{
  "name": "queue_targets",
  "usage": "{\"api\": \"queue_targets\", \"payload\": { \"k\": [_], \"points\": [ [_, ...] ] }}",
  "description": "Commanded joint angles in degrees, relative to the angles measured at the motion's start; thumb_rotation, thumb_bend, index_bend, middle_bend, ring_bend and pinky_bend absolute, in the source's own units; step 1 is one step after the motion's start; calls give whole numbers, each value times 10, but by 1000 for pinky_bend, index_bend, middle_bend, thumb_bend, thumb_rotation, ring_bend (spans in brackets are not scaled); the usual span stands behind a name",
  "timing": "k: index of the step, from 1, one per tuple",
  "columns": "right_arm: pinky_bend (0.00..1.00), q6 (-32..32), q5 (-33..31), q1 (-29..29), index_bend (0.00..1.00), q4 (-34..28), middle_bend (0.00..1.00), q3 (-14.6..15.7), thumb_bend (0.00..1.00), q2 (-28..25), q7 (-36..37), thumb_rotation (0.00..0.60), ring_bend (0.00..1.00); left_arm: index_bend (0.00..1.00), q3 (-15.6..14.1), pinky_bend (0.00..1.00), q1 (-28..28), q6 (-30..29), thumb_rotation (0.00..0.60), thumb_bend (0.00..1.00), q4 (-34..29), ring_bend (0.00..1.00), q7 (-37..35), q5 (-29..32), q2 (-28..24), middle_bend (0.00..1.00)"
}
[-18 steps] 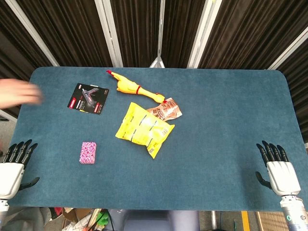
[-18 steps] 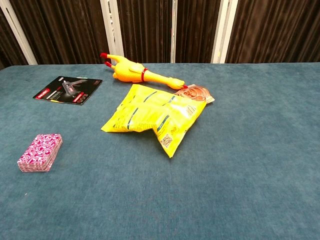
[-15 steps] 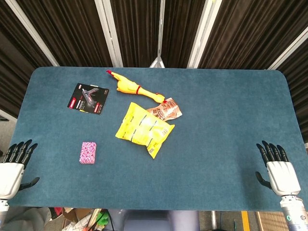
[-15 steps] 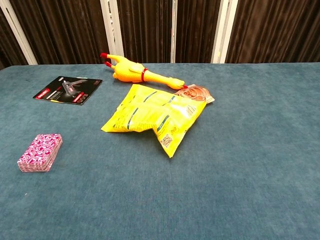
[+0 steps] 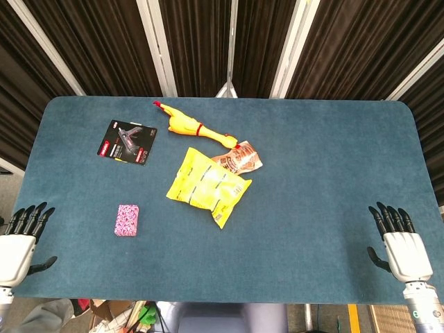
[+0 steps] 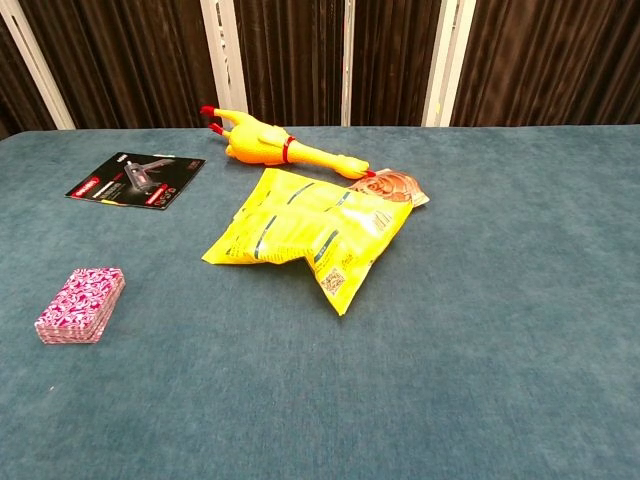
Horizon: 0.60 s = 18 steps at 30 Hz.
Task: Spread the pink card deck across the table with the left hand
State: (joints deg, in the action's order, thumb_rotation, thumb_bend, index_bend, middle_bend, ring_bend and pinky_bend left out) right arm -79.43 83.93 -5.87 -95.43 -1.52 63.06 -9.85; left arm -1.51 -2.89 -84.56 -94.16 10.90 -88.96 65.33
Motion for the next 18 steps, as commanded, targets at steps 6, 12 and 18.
{"api": "queue_targets", "payload": {
  "k": [6,12,18],
  "points": [
    [28,4,-2,-2,0,0,0,-1,363,0,2,600,0,0,20,0,-45,83,600,189,-56,0,79,58,-6,0],
    [28,5,-1,-2,0,-1,0,0,363,-3,10,600,0,8,54,0,-102,171,600,236,-89,0,182,171,29,0],
    [28,7,-2,-2,0,-2,0,0,362,-4,15,600,0,25,94,0,-162,214,600,264,-80,0,273,309,87,0]
  ]
}}
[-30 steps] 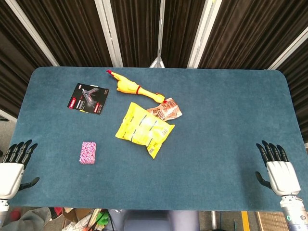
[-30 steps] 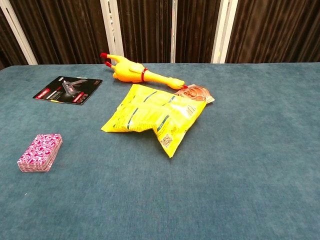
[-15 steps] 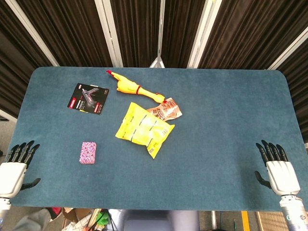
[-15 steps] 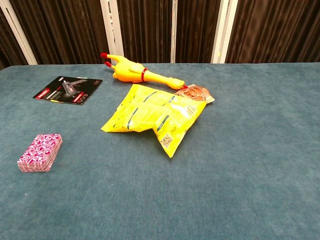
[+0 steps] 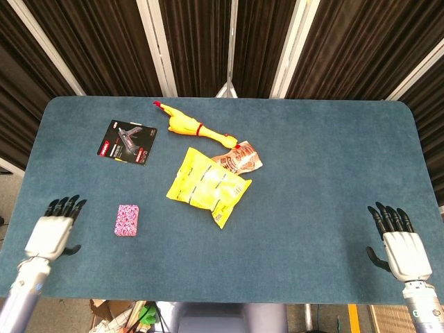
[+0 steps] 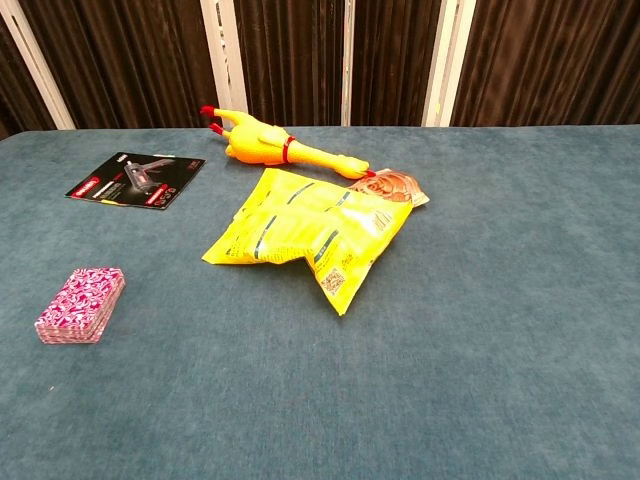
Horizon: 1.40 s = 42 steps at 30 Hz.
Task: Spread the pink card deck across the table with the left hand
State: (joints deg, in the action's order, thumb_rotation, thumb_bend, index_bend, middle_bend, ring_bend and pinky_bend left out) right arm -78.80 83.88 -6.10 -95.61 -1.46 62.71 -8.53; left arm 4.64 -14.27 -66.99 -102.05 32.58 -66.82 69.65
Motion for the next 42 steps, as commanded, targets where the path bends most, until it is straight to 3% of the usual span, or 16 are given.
{"api": "queue_targets", "payload": {
  "k": [1,9,15,34,39,42],
  "points": [
    [28,1,-2,0,0,0,0,-1,363,-1,3,600,0,30,38,0,-59,42,600,268,2,0,73,109,53,0],
    [28,1,2,-1,0,0,0,0,363,-2,12,600,0,67,44,0,-121,49,600,282,12,0,156,225,102,0],
    [28,2,2,-1,0,1,0,0,362,-3,16,600,0,70,44,0,-145,51,600,293,20,0,174,270,126,0],
    [27,1,2,-1,0,0,0,0,362,-3,17,600,0,137,27,0,-207,17,600,280,23,0,216,341,164,0],
    [28,1,3,-1,0,0,0,0,362,-3,19,600,0,224,21,0,-216,10,600,292,24,0,215,352,167,0],
    [28,0,4,-1,0,0,0,0,362,-3,19,600,0,335,19,0,-219,8,600,371,25,0,212,356,168,0]
  ]
}}
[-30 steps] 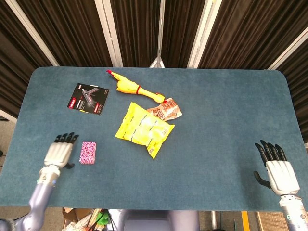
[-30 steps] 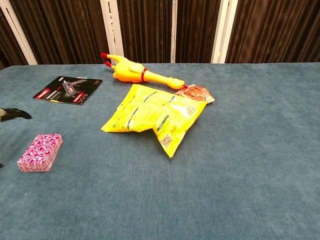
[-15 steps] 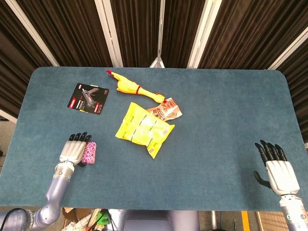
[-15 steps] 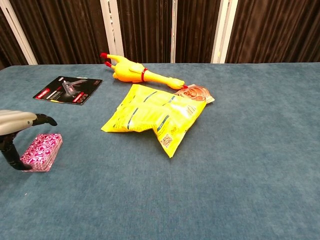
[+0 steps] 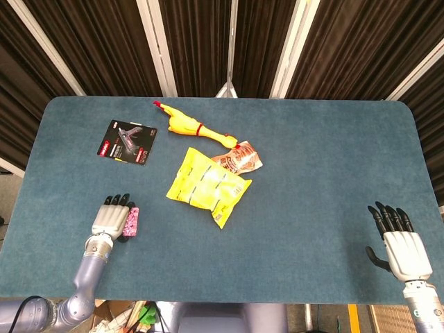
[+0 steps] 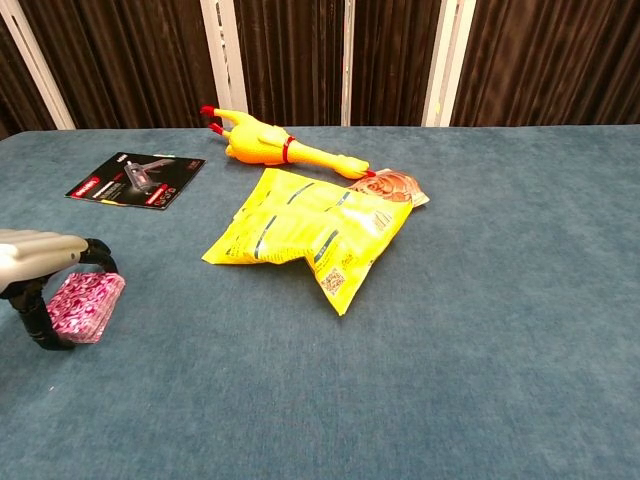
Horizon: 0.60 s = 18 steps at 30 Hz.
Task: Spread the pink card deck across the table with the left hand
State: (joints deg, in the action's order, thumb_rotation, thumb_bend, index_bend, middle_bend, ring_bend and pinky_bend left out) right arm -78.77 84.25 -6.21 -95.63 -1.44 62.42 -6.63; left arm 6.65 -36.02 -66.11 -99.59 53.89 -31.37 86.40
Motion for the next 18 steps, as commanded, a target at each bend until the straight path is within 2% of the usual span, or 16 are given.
{"api": "queue_targets", "payload": {
  "k": [1,5,18],
  "points": [
    [28,-1,0,0,0,0,0,0,362,0,1,600,0,365,-3,0,-2,-2,600,398,1,0,-3,2,0,0],
    [28,-1,0,0,0,0,0,0,362,0,1,600,0,410,-5,0,-3,-5,600,455,1,0,-15,-3,1,0],
    [28,-2,1,2,0,1,0,1,363,-1,3,600,0,437,0,0,-1,-24,600,458,-53,0,-62,-49,-49,0]
  ]
}}
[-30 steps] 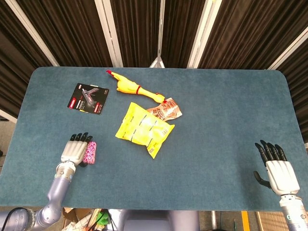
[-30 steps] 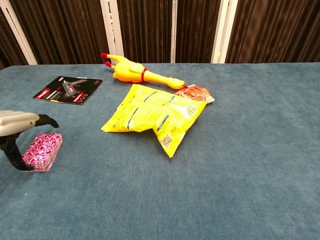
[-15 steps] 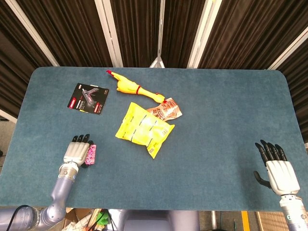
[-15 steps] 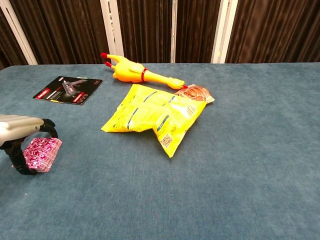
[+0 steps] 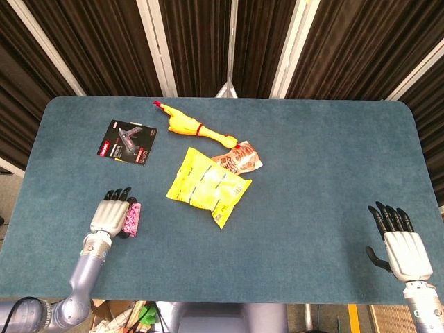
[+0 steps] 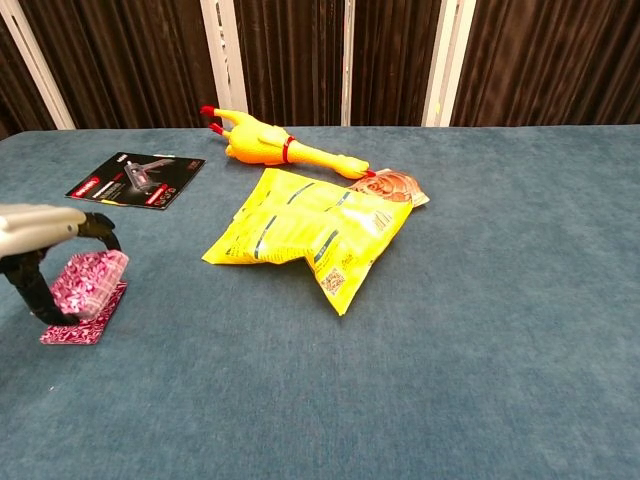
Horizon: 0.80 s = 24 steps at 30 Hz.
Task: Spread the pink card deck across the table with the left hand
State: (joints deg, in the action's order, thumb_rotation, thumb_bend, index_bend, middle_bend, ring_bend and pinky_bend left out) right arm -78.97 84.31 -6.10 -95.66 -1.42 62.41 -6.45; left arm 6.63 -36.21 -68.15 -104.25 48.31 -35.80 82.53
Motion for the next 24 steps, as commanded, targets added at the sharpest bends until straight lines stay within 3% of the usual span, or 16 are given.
{"api": "queue_targets", "payload": {
  "k": [1,18,24],
  "points": [
    [28,0,1,0,0,1,0,1,363,0,1,600,0,437,-1,0,1,-4,600,458,-8,0,-9,-5,-16,0],
    [27,2,-3,0,0,-3,0,0,362,0,-2,600,0,425,-52,0,35,37,600,450,64,0,-77,-15,-51,0],
    [28,0,-3,1,0,-3,0,0,363,0,-2,600,0,278,-63,0,39,45,600,348,78,0,-84,-21,-48,0]
  ]
}}
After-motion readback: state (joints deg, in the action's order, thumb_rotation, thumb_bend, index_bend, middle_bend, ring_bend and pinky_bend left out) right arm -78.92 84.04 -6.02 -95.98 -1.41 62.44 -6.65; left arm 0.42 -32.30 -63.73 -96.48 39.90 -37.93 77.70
